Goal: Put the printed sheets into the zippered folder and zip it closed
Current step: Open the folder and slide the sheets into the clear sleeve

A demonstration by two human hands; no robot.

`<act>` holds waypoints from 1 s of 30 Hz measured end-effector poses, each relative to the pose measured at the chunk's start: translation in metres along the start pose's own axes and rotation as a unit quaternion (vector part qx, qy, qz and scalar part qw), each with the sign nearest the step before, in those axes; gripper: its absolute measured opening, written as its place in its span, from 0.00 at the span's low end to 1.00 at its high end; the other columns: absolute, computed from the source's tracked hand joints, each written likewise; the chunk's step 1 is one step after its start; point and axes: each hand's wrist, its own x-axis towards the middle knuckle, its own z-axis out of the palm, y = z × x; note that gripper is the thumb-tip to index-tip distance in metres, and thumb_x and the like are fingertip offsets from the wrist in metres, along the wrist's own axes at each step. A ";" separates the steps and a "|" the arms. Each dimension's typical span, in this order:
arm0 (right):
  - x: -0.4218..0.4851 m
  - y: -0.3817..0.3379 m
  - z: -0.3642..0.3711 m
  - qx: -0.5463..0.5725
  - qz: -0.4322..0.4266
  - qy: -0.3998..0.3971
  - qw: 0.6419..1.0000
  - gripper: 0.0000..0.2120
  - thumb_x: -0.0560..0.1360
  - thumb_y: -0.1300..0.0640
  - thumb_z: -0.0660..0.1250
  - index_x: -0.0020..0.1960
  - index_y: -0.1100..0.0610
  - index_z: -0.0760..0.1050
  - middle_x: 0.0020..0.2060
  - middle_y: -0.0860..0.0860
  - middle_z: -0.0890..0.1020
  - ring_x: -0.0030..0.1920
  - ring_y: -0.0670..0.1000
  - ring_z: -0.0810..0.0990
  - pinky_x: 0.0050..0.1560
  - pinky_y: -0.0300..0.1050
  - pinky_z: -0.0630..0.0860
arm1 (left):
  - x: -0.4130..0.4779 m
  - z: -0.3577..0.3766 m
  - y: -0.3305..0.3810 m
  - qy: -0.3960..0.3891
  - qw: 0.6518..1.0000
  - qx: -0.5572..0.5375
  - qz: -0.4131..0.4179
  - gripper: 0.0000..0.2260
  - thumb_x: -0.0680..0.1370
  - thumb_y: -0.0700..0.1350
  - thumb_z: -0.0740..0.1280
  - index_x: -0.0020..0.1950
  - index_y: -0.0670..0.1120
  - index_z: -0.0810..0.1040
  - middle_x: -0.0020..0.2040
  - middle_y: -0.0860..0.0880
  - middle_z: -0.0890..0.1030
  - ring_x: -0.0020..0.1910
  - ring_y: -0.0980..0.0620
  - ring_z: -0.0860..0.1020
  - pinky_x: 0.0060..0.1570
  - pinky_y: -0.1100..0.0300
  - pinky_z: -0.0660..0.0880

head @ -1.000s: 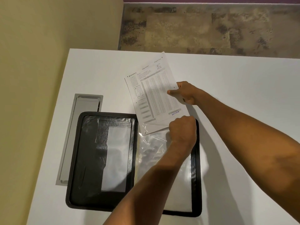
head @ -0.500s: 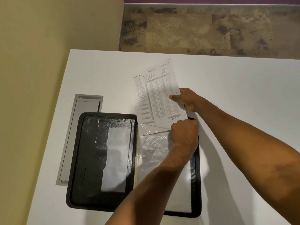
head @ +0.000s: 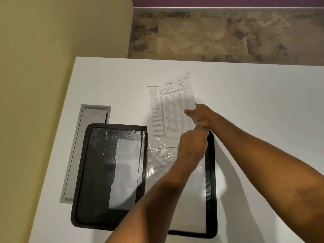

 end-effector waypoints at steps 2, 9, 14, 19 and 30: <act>-0.001 0.004 0.000 -0.007 -0.008 0.006 1.000 0.16 0.78 0.58 0.75 0.64 0.58 0.80 0.61 0.55 0.85 0.56 0.56 0.84 0.62 0.54 0.81 | 0.004 0.001 -0.004 0.006 1.000 -0.023 -0.018 0.04 0.78 0.41 0.68 0.46 0.46 0.82 0.43 0.47 0.81 0.34 0.45 0.80 0.33 0.56 0.71; -0.011 0.023 -0.012 0.006 -0.014 -0.021 1.000 0.12 0.77 0.58 0.75 0.61 0.56 0.82 0.60 0.55 0.86 0.54 0.53 0.87 0.50 0.45 0.85 | 0.006 0.016 -0.007 0.008 0.992 -0.089 -0.090 0.09 0.80 0.44 0.65 0.44 0.47 0.83 0.38 0.51 0.76 0.36 0.46 0.80 0.34 0.57 0.69; -0.013 0.019 -0.021 0.034 -0.005 -0.044 0.998 0.19 0.76 0.52 0.76 0.62 0.62 0.81 0.57 0.56 0.87 0.57 0.56 0.87 0.59 0.53 0.83 | 0.008 0.019 -0.007 0.021 0.989 -0.103 -0.104 0.08 0.81 0.46 0.67 0.46 0.47 0.85 0.41 0.49 0.81 0.37 0.47 0.81 0.37 0.55 0.76; -0.004 0.002 -0.034 -0.045 -0.037 0.036 0.998 0.14 0.79 0.61 0.72 0.53 0.73 0.78 0.44 0.65 0.82 0.45 0.54 0.78 0.56 0.51 0.78 | 0.010 0.015 -0.008 0.017 0.990 -0.093 -0.108 0.09 0.81 0.45 0.66 0.46 0.48 0.85 0.43 0.50 0.81 0.36 0.49 0.77 0.37 0.59 0.68; -0.037 0.010 -0.057 -0.193 -0.034 -0.081 0.977 0.14 0.73 0.68 0.76 0.36 0.50 0.86 0.31 0.48 0.86 0.34 0.48 0.86 0.42 0.43 0.86 | 0.018 0.008 -0.004 0.017 0.989 -0.088 -0.115 0.08 0.83 0.45 0.66 0.50 0.43 0.82 0.43 0.47 0.82 0.38 0.46 0.81 0.35 0.56 0.70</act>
